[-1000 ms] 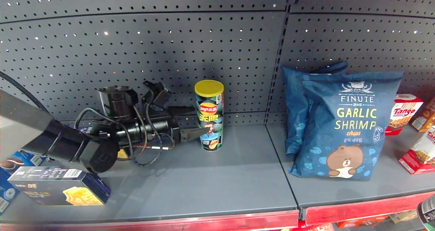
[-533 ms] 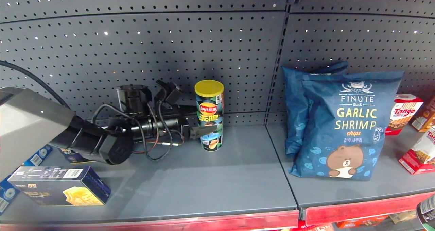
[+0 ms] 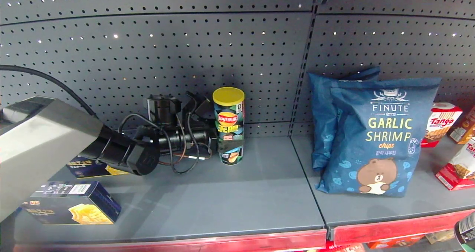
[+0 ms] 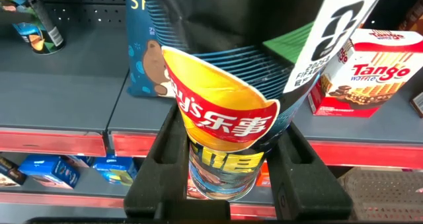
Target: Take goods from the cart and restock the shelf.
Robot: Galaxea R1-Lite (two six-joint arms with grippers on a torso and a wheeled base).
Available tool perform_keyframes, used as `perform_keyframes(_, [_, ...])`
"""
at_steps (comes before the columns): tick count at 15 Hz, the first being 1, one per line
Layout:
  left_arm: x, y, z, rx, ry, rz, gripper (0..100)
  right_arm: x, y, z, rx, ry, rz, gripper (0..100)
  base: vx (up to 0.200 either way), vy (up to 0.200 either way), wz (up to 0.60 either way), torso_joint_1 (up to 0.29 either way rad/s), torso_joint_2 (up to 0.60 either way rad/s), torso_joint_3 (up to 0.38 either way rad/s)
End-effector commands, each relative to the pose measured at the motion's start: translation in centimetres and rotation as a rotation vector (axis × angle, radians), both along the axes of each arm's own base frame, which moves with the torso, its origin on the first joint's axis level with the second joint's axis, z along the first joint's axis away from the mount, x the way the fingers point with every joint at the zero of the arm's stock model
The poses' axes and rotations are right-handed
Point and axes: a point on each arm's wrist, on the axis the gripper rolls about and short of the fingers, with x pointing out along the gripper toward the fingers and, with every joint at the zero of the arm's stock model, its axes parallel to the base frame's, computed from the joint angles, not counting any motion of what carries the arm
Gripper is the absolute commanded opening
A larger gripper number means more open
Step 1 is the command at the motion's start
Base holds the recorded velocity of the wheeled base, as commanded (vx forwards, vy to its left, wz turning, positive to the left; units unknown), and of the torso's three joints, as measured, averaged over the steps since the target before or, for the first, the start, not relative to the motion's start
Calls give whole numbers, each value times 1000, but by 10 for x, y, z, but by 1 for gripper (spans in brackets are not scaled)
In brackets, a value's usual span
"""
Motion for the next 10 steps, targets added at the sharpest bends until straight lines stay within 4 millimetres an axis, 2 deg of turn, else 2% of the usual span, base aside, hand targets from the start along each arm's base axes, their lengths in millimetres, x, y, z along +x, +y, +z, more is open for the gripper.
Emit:
perform_keyframes(1, [3,-3,0,-3,-8,-9,100,0,0,-1,-1,2,1,0,0,0,0,0,0,0])
perform_keyframes(2, [7,-6,4,-7,-23,-4,0,0,0,-2,-2,6,1,0,0,0,0,0,0,0])
perform_keyframes(4, [4,-9,8,-4,-17,-11,0,0,0,-1,-1,5,4,0,0,0,0,0,0,0])
perform_keyframes(6, [-7,-10,25,-12,-47,-23,0,4,1,0,-4,17,4,0,0,0,0,0,0,0])
perform_keyframes(8, [-26,-11,44,-21,-74,-39,0,7,2,1,-6,26,4,0,0,0,0,0,0,0])
perform_keyframes(10, [-61,-7,65,-30,-97,-60,0,9,2,2,-5,20,5,0,0,0,0,0,0,0])
